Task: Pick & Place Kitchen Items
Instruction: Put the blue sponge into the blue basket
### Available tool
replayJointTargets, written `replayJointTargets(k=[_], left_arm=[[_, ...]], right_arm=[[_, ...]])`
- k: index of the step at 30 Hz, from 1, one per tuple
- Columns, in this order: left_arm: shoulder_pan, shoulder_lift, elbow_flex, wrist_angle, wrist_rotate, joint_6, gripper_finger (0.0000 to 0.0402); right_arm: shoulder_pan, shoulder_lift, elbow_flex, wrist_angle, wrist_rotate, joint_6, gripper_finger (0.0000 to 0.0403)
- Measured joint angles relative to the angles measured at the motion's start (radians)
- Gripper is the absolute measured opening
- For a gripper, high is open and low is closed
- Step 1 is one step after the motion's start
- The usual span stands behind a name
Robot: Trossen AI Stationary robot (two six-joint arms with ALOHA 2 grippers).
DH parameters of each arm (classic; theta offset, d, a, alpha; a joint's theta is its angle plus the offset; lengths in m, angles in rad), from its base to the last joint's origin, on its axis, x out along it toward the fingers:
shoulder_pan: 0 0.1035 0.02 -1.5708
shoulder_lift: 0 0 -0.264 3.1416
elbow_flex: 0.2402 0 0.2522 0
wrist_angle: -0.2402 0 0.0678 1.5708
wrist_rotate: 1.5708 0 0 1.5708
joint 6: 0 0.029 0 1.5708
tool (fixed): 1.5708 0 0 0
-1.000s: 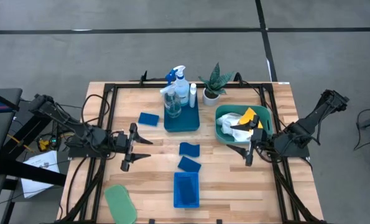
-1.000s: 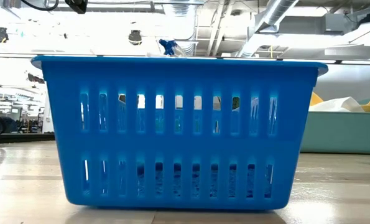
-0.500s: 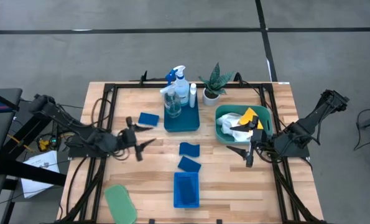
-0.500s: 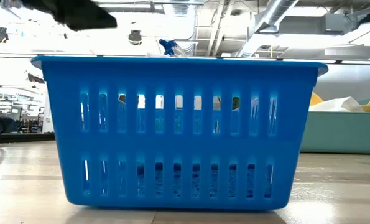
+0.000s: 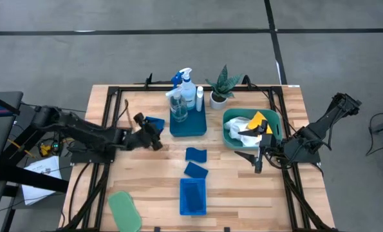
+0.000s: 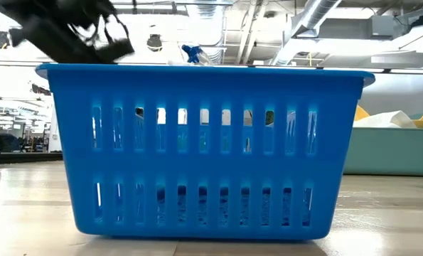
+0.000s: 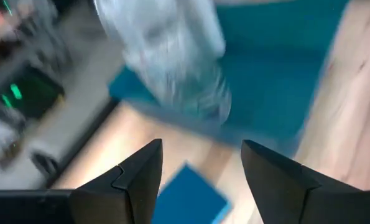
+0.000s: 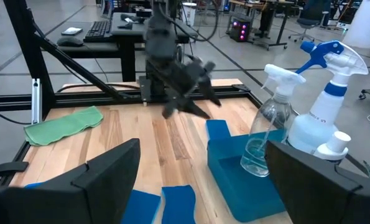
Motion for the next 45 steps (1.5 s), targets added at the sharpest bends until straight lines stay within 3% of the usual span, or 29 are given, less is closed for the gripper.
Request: replayJointTargets(k=[4, 6, 18, 38, 45], left_arm=[[0.112, 0.096, 0.000, -0.035, 0.177, -0.039, 0.0214], [0.136, 0.147, 0.000, -0.034, 0.218, -0.034, 0.0214], [0.170, 0.314, 0.000, 0.059, 0.229, -0.008, 0.0214], [0.220, 0.318, 0.000, 0.069, 0.281, -0.038, 0.0212], [0.220, 0.318, -0.005, 0.066, 0.281, -0.045, 0.0170]], right_arm=[[0.000, 0.000, 0.000, -0.004, 0.000, 0.000, 0.0336], [0.001, 0.000, 0.000, -0.005, 0.000, 0.000, 0.0336], [0.000, 0.000, 0.000, -0.007, 0.000, 0.000, 0.0336], [0.000, 0.000, 0.000, -0.008, 0.000, 0.000, 0.0336], [0.000, 0.004, 0.000, -0.007, 0.000, 0.000, 0.0336]])
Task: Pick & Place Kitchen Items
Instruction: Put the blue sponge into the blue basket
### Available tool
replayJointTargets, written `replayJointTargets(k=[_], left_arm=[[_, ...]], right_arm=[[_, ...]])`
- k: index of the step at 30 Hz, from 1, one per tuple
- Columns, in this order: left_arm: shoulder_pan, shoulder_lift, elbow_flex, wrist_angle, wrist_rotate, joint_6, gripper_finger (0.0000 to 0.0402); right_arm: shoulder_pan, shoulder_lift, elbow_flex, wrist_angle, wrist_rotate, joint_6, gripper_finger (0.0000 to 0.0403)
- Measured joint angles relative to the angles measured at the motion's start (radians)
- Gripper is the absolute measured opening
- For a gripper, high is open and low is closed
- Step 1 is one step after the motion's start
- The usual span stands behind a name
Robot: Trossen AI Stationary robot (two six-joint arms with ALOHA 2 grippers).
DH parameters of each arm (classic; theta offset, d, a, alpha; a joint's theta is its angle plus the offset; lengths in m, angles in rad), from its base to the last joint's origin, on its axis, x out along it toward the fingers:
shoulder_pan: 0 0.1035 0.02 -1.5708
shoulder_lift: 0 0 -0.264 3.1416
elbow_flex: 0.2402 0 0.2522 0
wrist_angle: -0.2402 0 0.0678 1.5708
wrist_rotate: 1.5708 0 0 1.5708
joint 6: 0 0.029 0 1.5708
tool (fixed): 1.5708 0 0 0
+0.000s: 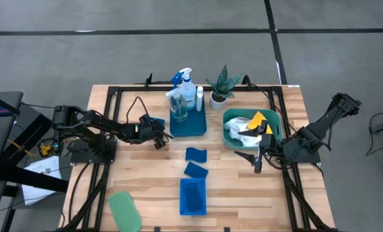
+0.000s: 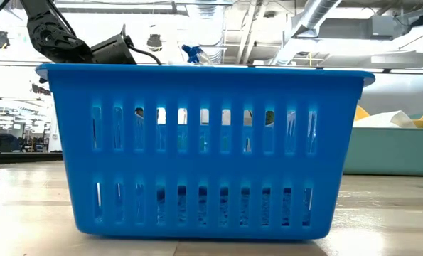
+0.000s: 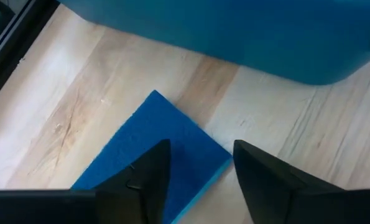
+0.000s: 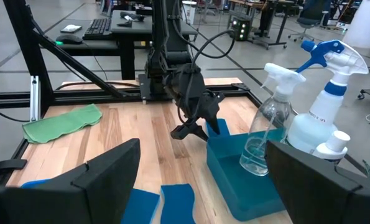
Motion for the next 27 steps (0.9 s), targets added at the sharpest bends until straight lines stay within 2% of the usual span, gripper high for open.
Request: replayJointTargets(k=[7, 15, 20, 23, 27], left_arm=[[0.000, -0.002, -0.038, 0.018, -0.002, 0.000, 0.0105], [0.016, -0.002, -0.055, 0.045, 0.018, 0.009, 0.0012], [0.016, -0.003, -0.055, 0.046, 0.037, 0.023, 0.0007], [0.013, -0.027, -0.057, 0.036, 0.086, 0.041, 0.0004], [-0.015, -0.108, -0.058, -0.039, 0.127, 0.042, 0.0004]], right_arm=[[0.000, 0.001, 0.000, -0.001, -0.004, 0.000, 0.0336], [0.000, 0.001, 0.000, 0.000, -0.004, 0.000, 0.0336], [0.001, 0.001, 0.000, 0.000, -0.004, 0.000, 0.0336], [0.001, 0.001, 0.000, 0.000, -0.004, 0.000, 0.0336], [0.001, 0.001, 0.000, -0.001, -0.004, 0.000, 0.0336]])
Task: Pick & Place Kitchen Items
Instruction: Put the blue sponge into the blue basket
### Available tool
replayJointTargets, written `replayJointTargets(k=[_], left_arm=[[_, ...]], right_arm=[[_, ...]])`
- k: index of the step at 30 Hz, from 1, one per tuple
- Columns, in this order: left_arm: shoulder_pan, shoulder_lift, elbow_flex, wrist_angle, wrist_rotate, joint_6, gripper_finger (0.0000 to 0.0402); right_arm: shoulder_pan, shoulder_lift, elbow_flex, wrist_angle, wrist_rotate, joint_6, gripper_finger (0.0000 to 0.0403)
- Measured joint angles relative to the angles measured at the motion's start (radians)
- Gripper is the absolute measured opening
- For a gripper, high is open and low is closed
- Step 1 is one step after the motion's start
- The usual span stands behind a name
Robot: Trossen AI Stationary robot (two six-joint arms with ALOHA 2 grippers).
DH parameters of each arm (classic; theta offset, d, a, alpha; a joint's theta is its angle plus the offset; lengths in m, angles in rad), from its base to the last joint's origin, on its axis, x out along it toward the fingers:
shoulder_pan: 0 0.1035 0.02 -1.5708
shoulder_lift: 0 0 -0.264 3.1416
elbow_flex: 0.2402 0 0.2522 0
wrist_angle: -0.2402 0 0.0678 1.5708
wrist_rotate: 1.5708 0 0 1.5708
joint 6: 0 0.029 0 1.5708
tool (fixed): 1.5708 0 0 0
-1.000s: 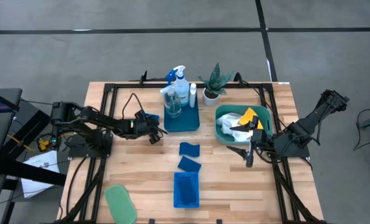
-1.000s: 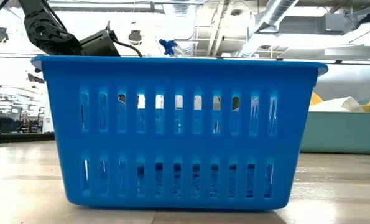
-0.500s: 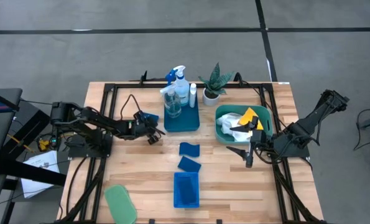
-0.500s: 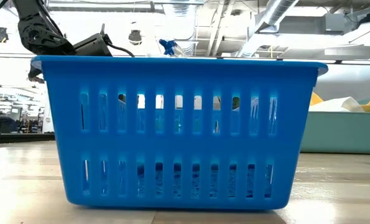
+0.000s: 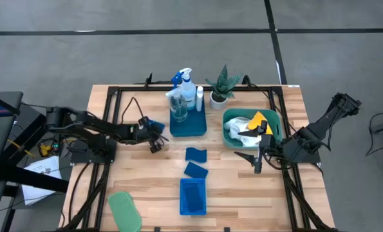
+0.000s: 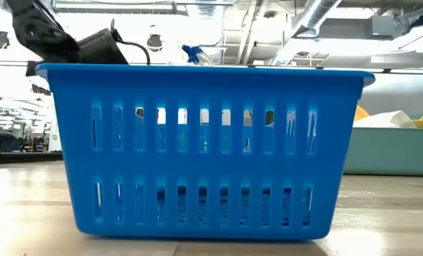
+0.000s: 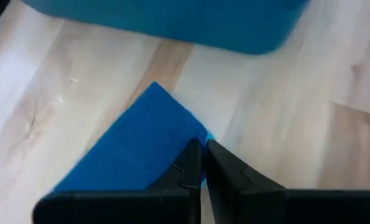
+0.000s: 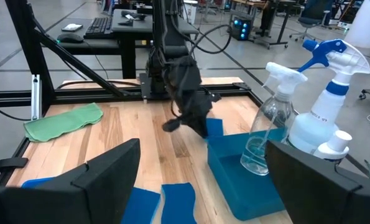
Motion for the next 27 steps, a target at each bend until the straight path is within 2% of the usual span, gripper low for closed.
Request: replayJointTargets(k=[6, 14, 20, 27], left_arm=[[-0.081, -0.178, 0.000, -0.160, -0.007, -0.048, 0.0003], [-0.269, -0.358, 0.001, -0.227, 0.046, -0.034, 0.0002], [-0.398, -0.400, 0.001, -0.225, 0.076, -0.014, 0.0002], [-0.486, -0.402, 0.001, -0.088, 0.103, 0.082, 0.0003]], right_arm=[[0.000, 0.000, 0.000, 0.000, 0.000, 0.000, 0.0336], [0.000, 0.000, 0.000, 0.002, 0.000, 0.000, 0.0336], [0.000, 0.000, 0.000, 0.003, 0.003, 0.000, 0.0336], [-0.001, 0.000, 0.000, 0.003, 0.003, 0.000, 0.0336]])
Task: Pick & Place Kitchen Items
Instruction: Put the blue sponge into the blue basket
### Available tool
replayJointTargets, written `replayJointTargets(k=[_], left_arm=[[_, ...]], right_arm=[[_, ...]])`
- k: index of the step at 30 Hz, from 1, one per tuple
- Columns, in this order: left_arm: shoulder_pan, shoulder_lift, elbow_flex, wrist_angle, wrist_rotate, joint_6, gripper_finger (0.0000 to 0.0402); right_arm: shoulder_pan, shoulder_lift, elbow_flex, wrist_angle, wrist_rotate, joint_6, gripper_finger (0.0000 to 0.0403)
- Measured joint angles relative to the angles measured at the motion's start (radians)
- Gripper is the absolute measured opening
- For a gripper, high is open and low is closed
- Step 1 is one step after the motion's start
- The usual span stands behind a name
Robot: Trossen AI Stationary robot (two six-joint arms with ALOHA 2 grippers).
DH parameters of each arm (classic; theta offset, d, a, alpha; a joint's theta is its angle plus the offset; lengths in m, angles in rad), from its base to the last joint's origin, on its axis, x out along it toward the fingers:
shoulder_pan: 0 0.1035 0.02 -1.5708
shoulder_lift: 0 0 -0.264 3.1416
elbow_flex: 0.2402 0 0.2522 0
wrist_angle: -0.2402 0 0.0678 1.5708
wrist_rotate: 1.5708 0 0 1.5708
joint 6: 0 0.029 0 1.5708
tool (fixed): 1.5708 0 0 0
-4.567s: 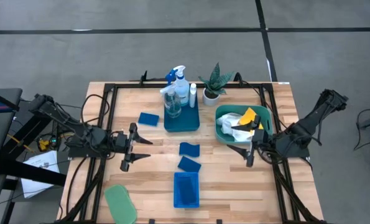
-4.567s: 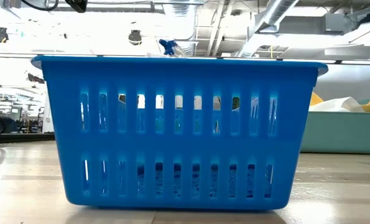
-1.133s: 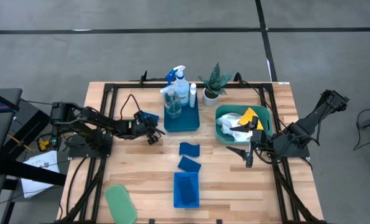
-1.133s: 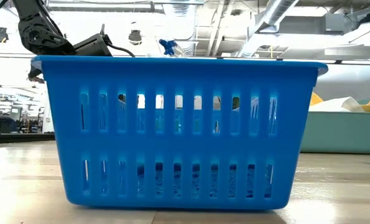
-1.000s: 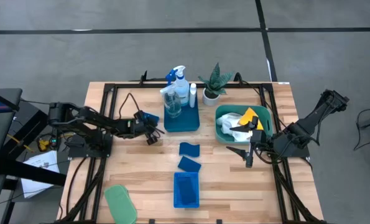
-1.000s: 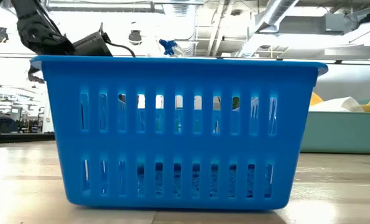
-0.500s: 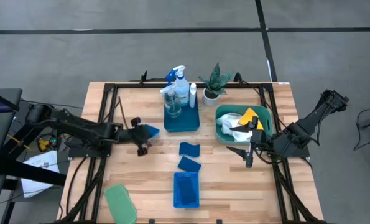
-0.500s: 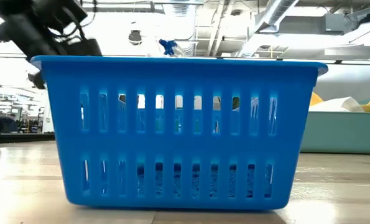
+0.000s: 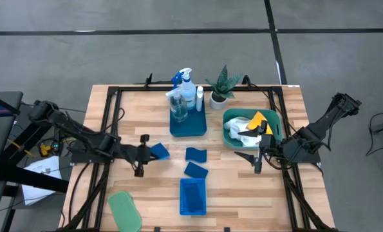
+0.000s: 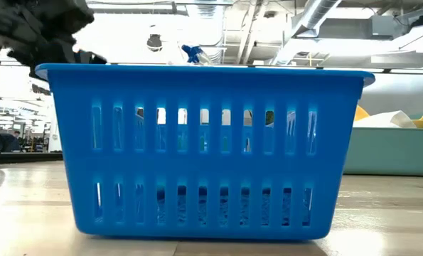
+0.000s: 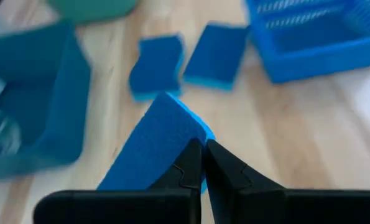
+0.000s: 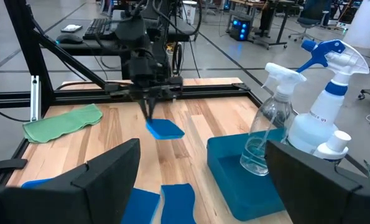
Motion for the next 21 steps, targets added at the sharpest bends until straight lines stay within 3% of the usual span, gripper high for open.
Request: replayJointTargets(k=[8, 14, 21], left_arm=[[-0.061, 0.000, 0.001, 0.155, 0.065, 0.105, 0.0002], [-0.123, 0.010, 0.063, 0.175, 0.074, 0.141, 0.0002], [-0.205, 0.124, 0.167, 0.296, 0.093, 0.312, 0.0001]], right_arm=[[0.000, 0.000, 0.000, 0.000, 0.000, 0.000, 0.0336], [0.000, 0.000, 0.000, 0.000, 0.000, 0.000, 0.0336], [0.000, 0.000, 0.000, 0.001, 0.001, 0.000, 0.0336]])
